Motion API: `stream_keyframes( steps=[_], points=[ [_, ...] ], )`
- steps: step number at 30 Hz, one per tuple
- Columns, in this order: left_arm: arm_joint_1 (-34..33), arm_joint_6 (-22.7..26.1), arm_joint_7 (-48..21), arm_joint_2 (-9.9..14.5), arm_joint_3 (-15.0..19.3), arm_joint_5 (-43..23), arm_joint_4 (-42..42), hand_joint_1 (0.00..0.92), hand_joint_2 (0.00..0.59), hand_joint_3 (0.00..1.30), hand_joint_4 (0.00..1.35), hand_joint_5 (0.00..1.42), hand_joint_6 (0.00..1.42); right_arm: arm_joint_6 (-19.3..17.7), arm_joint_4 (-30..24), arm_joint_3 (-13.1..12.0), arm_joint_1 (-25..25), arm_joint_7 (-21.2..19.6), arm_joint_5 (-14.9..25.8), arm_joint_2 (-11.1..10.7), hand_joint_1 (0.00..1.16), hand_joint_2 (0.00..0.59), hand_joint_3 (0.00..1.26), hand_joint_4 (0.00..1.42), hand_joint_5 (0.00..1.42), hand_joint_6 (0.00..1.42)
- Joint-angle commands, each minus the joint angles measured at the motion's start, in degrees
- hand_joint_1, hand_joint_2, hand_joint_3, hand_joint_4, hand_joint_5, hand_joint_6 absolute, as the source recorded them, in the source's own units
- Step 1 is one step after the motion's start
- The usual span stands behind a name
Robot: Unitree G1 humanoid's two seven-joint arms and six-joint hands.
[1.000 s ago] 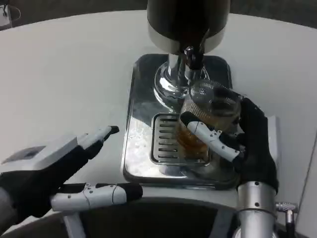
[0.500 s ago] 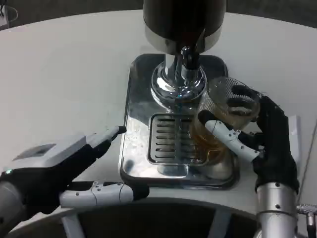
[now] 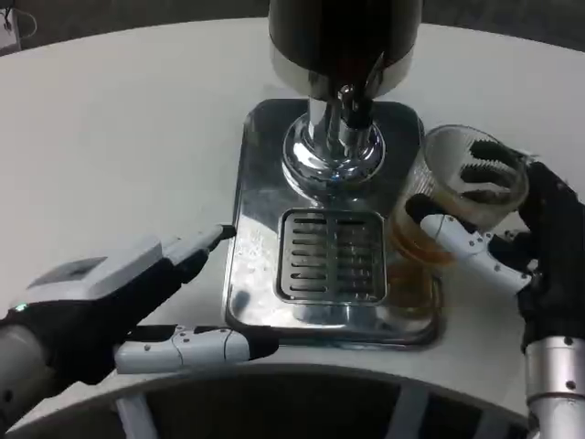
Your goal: Grasp the cup under the faucet to collect the drink, then remove the cup.
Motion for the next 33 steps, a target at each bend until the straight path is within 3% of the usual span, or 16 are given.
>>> stream_keyframes(
  steps=[1,8,11,15,22,33],
  points=[
    [-0.56,-0.65,0.69,-0.41,-1.00,0.91,0.69,0.000,0.031,0.00,0.00,0.00,0.07,-2.51,-5.12,-0.79,2.43,2.04,0.11,-2.08,0.96,0.168,1.01,1.19,1.36,1.42],
    [-1.49,-1.05,0.91,-0.89,-1.65,0.85,1.16,0.000,0.031,0.00,0.00,0.00,0.07,-2.13,-10.99,-2.83,8.16,6.55,0.52,-5.75,0.96,0.162,1.01,1.19,1.36,1.42],
    [-1.70,-1.33,0.98,-1.01,-1.69,0.79,1.19,0.000,0.031,0.00,0.00,0.00,0.07,-2.37,-12.81,-4.21,10.10,7.82,1.63,-6.58,0.97,0.162,1.01,1.19,1.36,1.42],
    [-1.46,-1.79,1.04,-1.23,-1.75,0.75,0.31,0.000,0.031,0.00,0.00,0.00,0.07,-2.17,-19.15,-6.43,15.12,11.63,4.74,-8.15,0.97,0.161,1.01,1.20,1.36,1.42],
    [0.67,-2.47,0.90,-1.68,-0.50,0.26,-2.67,0.000,0.030,0.00,0.00,0.00,0.07,-1.49,-26.45,-8.97,21.85,16.76,8.33,-9.74,0.98,0.153,1.01,1.20,1.36,1.42],
    [5.80,-3.18,0.20,-2.65,0.42,-0.50,-8.64,0.000,0.029,0.00,0.00,0.00,0.06,-3.19,-32.75,-11.28,30.41,21.93,11.67,-10.79,0.98,0.152,1.01,1.19,1.34,1.42]
  ],
)
